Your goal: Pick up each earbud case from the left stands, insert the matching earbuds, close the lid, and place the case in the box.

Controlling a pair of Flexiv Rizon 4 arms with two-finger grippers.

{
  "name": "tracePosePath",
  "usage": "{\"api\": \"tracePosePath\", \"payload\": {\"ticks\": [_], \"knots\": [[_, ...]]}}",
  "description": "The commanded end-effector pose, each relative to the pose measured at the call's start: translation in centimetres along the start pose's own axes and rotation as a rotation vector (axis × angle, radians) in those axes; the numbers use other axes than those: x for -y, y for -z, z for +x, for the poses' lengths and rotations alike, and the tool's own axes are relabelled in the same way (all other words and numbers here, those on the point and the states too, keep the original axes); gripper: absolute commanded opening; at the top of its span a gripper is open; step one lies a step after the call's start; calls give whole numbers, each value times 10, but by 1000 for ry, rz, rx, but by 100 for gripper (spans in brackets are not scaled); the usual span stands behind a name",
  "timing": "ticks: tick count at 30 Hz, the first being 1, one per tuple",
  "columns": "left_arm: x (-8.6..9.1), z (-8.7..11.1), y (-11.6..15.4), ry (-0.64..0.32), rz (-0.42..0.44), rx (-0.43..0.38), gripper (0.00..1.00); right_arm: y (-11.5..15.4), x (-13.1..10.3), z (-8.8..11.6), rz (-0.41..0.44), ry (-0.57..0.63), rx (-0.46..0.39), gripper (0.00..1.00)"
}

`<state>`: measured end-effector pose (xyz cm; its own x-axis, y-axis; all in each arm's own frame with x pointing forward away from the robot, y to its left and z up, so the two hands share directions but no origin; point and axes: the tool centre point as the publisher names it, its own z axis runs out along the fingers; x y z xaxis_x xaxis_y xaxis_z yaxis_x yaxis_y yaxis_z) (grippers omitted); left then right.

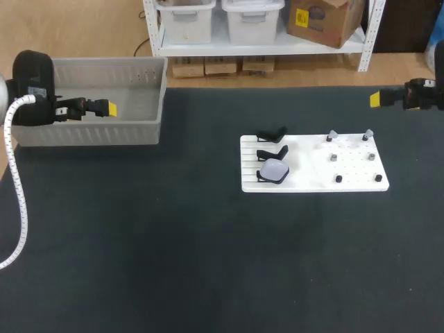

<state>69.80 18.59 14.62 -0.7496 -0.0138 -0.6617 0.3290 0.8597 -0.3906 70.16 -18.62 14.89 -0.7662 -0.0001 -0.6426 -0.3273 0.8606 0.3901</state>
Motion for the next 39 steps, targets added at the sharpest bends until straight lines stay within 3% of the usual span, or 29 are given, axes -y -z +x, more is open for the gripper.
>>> {"api": "tracePosePath", "payload": {"ticks": [1, 3, 7, 11, 17, 24, 32, 39], "knots": [[2, -1, 0, 1, -8, -6, 100, 0, 0, 0, 2, 0, 0, 100], [2, -1, 0, 1, -8, -6, 100, 0, 0, 0, 2, 0, 0, 100], [9, -1, 8, -57, 161, 55, 100, 0, 0, 0, 2, 0, 0, 100], [23, 1, 13, -208, 356, 129, 100, 0, 0, 0, 2, 0, 0, 100], [52, 5, 11, -483, 495, 123, 100, 0, 0, 0, 2, 0, 0, 100], [73, 13, 3, -699, 639, 104, 100, 0, 0, 0, 2, 0, 0, 100], [91, 17, -7, -873, 792, 84, 100, 0, 0, 0, 2, 0, 0, 100], [100, 16, -12, -898, 821, 71, 100, 0, 0, 0, 2, 0, 0, 100]]}}
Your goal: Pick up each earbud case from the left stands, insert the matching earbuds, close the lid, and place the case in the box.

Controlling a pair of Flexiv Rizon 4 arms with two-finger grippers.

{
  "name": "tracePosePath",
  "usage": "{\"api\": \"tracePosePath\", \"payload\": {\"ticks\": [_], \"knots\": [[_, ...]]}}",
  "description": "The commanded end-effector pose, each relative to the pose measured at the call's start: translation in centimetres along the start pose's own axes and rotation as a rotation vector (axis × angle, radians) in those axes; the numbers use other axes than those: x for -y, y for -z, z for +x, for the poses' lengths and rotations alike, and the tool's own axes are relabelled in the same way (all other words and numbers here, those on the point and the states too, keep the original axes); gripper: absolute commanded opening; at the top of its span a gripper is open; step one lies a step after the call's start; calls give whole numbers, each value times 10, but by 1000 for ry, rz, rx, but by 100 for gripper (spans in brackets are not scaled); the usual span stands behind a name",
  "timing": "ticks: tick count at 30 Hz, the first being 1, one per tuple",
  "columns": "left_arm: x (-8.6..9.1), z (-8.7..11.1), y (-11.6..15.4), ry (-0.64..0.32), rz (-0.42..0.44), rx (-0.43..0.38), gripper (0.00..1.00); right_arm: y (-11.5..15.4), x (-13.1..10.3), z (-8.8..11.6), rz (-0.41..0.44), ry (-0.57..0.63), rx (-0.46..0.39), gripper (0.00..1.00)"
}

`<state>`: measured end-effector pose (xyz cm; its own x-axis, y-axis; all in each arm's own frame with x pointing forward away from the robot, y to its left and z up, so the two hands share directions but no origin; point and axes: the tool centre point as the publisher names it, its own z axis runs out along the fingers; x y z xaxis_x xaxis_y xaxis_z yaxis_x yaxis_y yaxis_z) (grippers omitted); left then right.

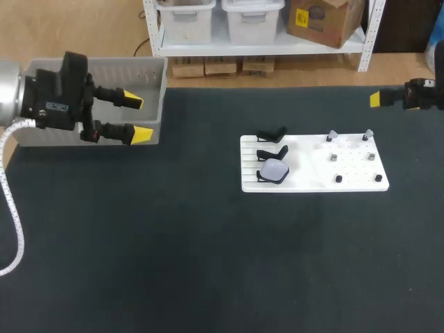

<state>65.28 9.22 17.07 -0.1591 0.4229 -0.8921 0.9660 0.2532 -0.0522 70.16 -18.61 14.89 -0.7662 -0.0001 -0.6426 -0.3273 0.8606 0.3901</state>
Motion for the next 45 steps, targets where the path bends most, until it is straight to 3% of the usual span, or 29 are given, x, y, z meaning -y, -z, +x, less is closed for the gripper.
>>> {"api": "tracePosePath", "payload": {"ticks": [1, 13, 21, 27, 35, 45], "knots": [[-7, 3, -2, -109, 232, 74, 100, 1, 0, 0, 2, 0, 0, 100], [-6, 6, -3, -103, 245, 63, 100, 1, 0, 0, 2, 0, 0, 100], [13, 25, -56, -84, 237, 16, 100, 1, 0, 0, 2, 0, 0, 100], [15, 44, -84, -74, 218, -2, 100, 1, 0, 0, 2, 0, 0, 100], [22, 39, -112, -133, 239, 7, 100, 1, 0, 0, 2, 0, 0, 100], [30, 41, -155, -109, 278, 23, 100, 1, 0, 0, 2, 0, 0, 100]]}}
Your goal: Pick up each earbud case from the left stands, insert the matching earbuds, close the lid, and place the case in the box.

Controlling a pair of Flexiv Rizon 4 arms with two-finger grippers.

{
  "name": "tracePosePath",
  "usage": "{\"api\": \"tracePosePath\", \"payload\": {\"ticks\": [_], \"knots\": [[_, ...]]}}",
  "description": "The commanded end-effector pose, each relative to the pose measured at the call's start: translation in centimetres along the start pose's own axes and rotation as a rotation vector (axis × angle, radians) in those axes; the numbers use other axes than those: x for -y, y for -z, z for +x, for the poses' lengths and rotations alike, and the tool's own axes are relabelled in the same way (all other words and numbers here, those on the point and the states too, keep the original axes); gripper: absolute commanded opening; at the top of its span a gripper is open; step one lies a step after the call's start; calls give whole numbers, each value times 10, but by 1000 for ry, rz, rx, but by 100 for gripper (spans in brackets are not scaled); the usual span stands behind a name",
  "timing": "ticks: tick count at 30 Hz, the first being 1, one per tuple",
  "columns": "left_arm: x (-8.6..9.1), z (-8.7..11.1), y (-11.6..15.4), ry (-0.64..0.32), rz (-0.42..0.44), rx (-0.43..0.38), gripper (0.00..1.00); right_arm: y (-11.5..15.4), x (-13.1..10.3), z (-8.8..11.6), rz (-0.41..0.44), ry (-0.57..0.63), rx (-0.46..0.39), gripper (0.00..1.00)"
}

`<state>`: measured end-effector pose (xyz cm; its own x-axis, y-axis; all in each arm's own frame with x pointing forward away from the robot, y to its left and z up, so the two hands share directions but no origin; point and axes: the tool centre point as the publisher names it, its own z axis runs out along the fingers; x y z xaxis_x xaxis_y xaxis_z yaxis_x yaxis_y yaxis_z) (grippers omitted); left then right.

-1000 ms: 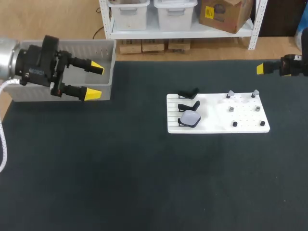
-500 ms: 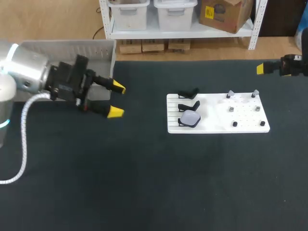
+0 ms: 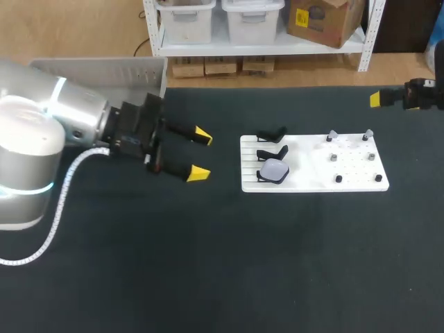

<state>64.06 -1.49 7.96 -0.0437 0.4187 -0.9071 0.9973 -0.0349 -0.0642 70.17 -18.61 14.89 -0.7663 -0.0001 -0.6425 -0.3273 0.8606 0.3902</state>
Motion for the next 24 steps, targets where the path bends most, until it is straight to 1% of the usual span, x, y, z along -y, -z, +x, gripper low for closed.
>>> {"api": "tracePosePath", "payload": {"ticks": [1, 9, 16, 19, 22, 24], "knots": [[-10, 5, -25, 9, 12, 7, 100, 1, 0, 0, 2, 0, 0, 100], [-11, 1, -50, 14, 13, 36, 100, 1, 0, 0, 2, 0, 0, 100], [-12, 6, -66, 22, 6, 16, 100, 1, 0, 0, 2, 0, 0, 100], [-13, 7, -73, 20, 16, 9, 98, 1, 0, 0, 2, 0, 0, 100], [-14, 9, -78, 18, 22, 6, 100, 1, 0, 0, 2, 0, 0, 100], [-15, 9, -82, 16, 31, 1, 100, 1, 0, 0, 2, 0, 0, 100]]}}
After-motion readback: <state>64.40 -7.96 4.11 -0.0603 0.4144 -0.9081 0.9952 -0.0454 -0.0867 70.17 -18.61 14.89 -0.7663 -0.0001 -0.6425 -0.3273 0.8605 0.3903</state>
